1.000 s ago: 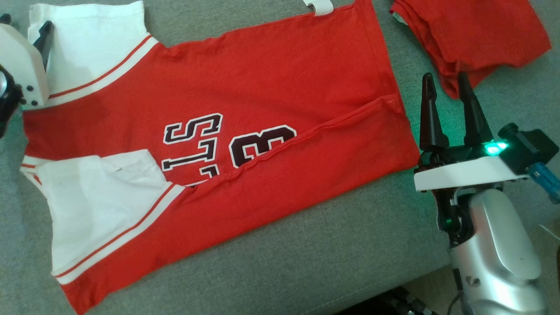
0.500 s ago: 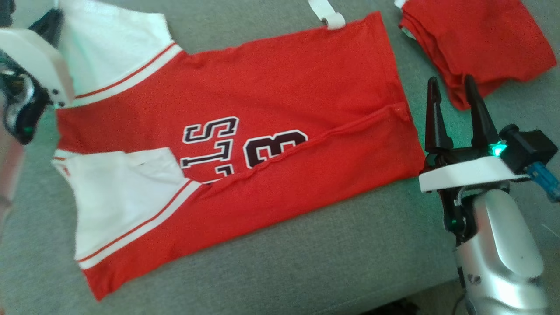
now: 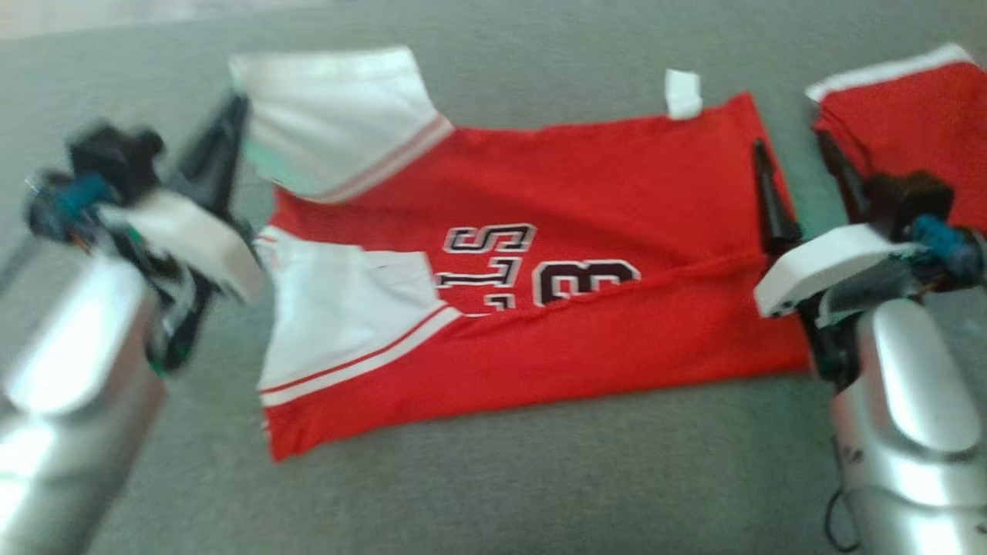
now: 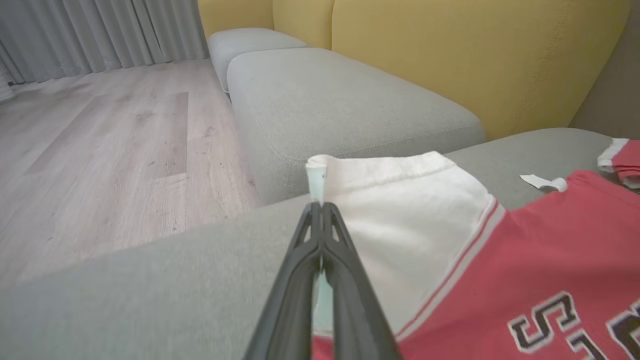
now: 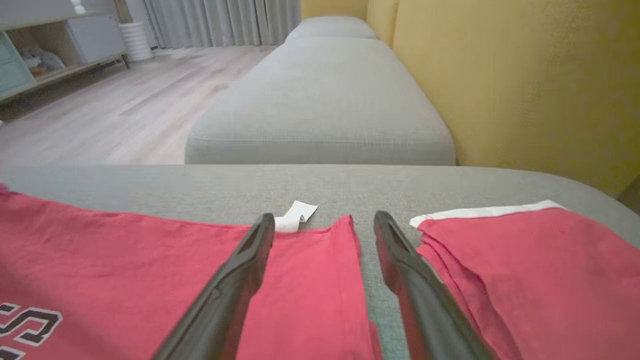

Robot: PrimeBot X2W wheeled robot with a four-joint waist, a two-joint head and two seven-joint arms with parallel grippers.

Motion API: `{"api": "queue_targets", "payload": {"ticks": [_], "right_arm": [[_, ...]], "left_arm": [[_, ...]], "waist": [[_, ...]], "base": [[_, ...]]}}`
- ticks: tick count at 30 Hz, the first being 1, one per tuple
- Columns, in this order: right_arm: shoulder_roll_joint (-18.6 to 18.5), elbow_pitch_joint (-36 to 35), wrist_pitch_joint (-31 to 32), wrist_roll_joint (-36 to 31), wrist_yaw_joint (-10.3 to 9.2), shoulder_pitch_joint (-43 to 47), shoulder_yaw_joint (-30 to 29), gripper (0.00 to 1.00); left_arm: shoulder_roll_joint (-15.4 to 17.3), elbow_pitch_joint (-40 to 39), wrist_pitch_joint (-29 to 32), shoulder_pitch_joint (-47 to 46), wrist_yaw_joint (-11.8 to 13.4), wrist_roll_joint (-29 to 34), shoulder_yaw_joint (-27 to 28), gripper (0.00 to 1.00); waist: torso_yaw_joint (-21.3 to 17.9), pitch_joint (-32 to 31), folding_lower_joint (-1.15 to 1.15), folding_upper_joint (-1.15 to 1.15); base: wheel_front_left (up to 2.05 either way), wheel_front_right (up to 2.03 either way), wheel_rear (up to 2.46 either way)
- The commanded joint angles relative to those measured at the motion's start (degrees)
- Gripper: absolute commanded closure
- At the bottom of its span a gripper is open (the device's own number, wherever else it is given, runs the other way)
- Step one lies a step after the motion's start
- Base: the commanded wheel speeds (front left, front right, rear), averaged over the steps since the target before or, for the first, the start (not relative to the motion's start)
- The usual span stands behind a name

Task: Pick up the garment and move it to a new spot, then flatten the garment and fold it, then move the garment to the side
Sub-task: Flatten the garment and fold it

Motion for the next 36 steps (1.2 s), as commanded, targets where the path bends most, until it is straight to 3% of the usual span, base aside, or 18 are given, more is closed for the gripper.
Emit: {"api": "queue_targets", "payload": {"ticks": [1,12,24,25,27,36], "right_arm": [[-1.4,-0.5,2.3,0.1,-0.04,-3.0,0.3,0.00],[-7.5,12.5,14.7,-1.2,-0.04,-14.2,-0.4,0.00],[-11.5,29.3,18.1,-4.8,-0.04,-23.8,0.9,0.00],[-11.5,30.5,18.4,-4.6,-0.04,-24.2,1.3,0.12],[-12.0,32.7,17.5,-4.4,-0.04,-25.5,2.0,1.00],[-10.5,35.9,10.8,-0.9,-0.04,-29.2,5.9,1.00]], "left_arm": [[2.1,-4.5,-0.7,1.5,0.9,-0.6,1.9,1.00],[1.3,-18.6,0.9,9.7,4.3,-0.3,-1.3,1.00],[1.5,-22.5,1.7,8.2,5.1,0.8,-2.1,1.00],[1.4,-22.4,1.8,8.1,5.1,0.8,-2.2,1.00],[1.5,-22.0,2.1,7.5,5.0,1.1,-2.4,1.00],[2.7,-18.4,1.6,5.0,5.6,0.8,-0.5,1.00]], "waist": [[4.2,-2.1,0.01,0.00],[8.5,0.5,0.01,0.00],[10.9,4.0,0.01,0.00],[10.9,4.1,0.01,0.00],[11.0,4.3,0.01,0.00],[9.1,2.8,0.01,0.00]], "base": [[0.00,0.00,0.00],[0.00,0.00,0.00],[0.00,0.00,0.00],[0.00,0.00,0.00],[0.00,0.00,0.00],[0.00,0.00,0.00]]}}
